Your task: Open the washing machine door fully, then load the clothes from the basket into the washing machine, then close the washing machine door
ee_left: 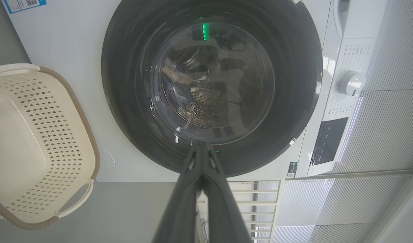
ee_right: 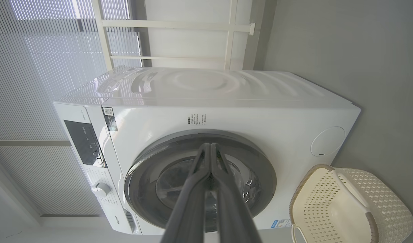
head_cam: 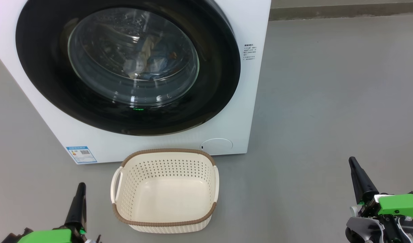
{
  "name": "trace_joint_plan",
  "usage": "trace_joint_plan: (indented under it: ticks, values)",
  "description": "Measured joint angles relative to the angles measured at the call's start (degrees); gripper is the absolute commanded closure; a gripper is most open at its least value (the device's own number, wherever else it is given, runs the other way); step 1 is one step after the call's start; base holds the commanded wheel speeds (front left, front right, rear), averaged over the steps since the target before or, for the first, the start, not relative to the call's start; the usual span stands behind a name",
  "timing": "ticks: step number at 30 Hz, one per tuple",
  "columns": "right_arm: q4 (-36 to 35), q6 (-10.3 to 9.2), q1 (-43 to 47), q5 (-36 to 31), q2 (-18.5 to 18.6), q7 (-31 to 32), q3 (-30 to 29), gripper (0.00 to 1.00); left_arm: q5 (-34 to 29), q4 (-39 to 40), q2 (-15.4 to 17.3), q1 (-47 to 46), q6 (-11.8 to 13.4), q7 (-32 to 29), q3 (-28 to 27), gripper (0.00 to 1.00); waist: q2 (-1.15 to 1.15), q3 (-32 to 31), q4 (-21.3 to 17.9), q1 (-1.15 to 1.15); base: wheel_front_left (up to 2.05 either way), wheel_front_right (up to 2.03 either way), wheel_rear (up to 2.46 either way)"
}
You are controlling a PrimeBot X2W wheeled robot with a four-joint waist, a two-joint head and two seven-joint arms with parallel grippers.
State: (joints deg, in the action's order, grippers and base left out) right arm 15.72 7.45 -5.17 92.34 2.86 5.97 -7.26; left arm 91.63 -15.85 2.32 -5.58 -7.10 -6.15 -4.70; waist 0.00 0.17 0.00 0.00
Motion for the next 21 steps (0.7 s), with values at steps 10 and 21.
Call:
trace_joint_plan:
  ticks: [10,21]
  values:
    - [0.0,0.00,0.0,0.0,-0.2,0.0,0.0,1.00,0.0,0.0,0.0,0.0,0.0,0.0,0.0,1.00,0.00,0.0,0.0,0.00,0.00,0.00,0.00]
    - [0.0,0.00,0.0,0.0,-0.3,0.0,-0.1,1.00,0.0,0.0,-0.1,0.0,0.0,0.0,0.0,1.00,0.00,0.0,0.0,0.00,0.00,0.00,0.00]
